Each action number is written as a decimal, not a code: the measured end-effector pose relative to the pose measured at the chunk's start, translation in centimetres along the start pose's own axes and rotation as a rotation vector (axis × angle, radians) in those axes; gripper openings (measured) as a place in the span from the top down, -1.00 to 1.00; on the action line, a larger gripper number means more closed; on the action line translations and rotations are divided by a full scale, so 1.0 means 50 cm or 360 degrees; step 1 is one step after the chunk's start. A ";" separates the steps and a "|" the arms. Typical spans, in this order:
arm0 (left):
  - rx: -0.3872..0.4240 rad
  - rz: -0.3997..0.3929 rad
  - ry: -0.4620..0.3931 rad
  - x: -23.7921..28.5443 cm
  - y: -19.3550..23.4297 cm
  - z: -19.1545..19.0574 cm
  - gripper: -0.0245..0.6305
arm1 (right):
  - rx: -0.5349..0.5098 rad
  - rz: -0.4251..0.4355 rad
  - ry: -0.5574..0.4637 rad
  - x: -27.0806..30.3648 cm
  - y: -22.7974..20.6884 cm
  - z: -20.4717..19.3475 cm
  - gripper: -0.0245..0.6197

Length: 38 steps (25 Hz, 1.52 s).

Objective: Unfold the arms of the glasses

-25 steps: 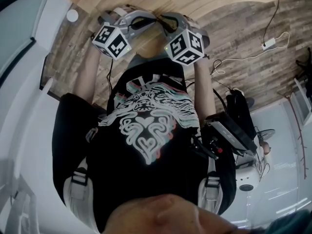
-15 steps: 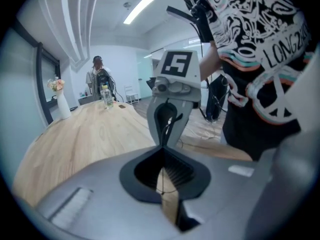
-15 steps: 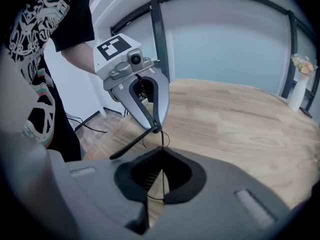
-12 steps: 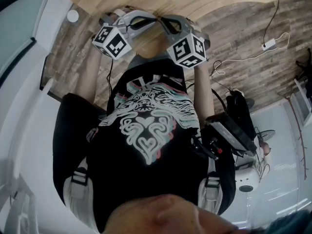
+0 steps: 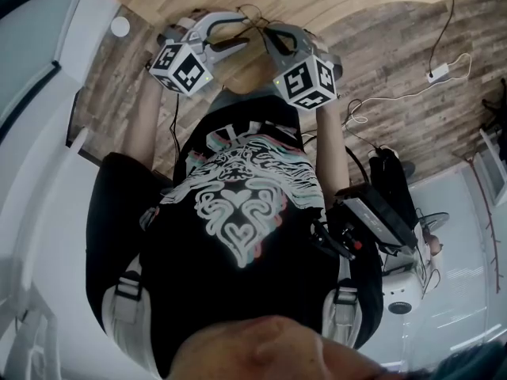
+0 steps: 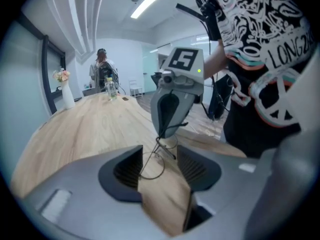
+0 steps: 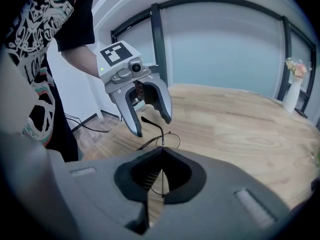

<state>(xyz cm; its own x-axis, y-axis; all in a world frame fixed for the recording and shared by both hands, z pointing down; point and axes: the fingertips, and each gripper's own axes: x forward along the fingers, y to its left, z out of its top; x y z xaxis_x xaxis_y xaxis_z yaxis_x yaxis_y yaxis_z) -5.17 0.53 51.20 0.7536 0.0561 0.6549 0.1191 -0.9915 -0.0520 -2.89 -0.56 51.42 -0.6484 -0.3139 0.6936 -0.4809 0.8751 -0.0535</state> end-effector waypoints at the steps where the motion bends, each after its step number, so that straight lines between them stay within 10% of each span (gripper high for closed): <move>1: 0.0005 -0.0022 0.0036 0.002 -0.004 -0.017 0.37 | -0.0001 0.0004 -0.0010 0.000 0.002 0.002 0.92; 11: 0.0066 -0.0153 0.0137 0.025 0.005 -0.028 0.37 | -0.0058 0.0039 -0.0231 -0.022 0.023 0.035 0.92; 14: 0.0155 -0.0118 0.0154 0.028 0.018 0.000 0.83 | -0.0080 0.0037 -0.0226 -0.022 0.026 0.035 0.92; 18: 0.0233 -0.0131 0.0148 0.030 0.012 -0.005 0.96 | -0.0053 -0.0014 -0.0248 -0.032 0.010 0.032 0.92; 38: -0.0243 -0.0029 -0.0044 0.007 0.012 -0.037 0.96 | 0.0223 -0.0073 -0.0439 -0.059 -0.018 0.012 0.92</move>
<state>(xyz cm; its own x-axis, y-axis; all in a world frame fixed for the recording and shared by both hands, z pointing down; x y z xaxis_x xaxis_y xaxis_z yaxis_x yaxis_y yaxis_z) -6.04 -0.27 52.81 0.7700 0.0753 0.6336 0.0349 -0.9965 0.0761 -0.92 -0.64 48.97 -0.7508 -0.4567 0.4773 -0.5775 0.8045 -0.1387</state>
